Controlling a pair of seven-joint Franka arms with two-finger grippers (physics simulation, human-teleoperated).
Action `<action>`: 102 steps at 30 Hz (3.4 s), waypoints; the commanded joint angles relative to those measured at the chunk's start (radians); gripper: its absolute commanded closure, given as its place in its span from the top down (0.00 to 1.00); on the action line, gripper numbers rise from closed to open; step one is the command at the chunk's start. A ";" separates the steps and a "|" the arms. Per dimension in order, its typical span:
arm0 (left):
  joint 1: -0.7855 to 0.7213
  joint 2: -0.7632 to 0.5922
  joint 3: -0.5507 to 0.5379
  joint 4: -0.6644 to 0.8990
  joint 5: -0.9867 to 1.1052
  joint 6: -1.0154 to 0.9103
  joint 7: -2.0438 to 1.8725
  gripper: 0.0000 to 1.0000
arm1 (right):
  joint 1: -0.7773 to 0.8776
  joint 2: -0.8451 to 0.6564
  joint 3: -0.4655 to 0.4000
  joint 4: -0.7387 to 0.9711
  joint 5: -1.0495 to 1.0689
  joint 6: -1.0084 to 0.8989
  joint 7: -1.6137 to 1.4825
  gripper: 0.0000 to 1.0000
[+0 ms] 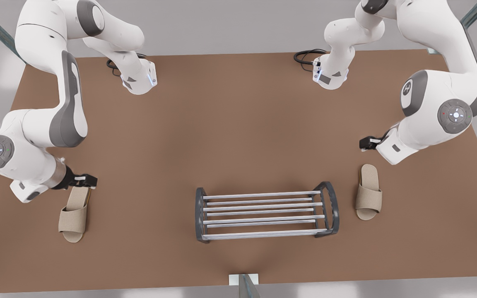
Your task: Place the right shoe on the shoe rack with the right arm, and place the left shoe on the shoe rack with the left arm
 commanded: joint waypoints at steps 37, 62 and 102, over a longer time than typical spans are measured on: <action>0.583 0.211 -0.062 -0.915 0.717 2.015 -0.305 1.00 | -0.377 -0.119 0.043 -1.052 -0.118 1.782 -0.175 1.00; 0.630 0.364 -0.039 -0.812 0.984 2.015 -0.382 0.99 | -0.434 0.172 0.045 -0.811 -0.215 1.782 -0.177 1.00; 0.636 0.480 -0.042 -0.686 0.982 2.014 -0.380 0.32 | -0.481 0.398 0.038 -0.644 -0.238 1.782 -0.175 1.00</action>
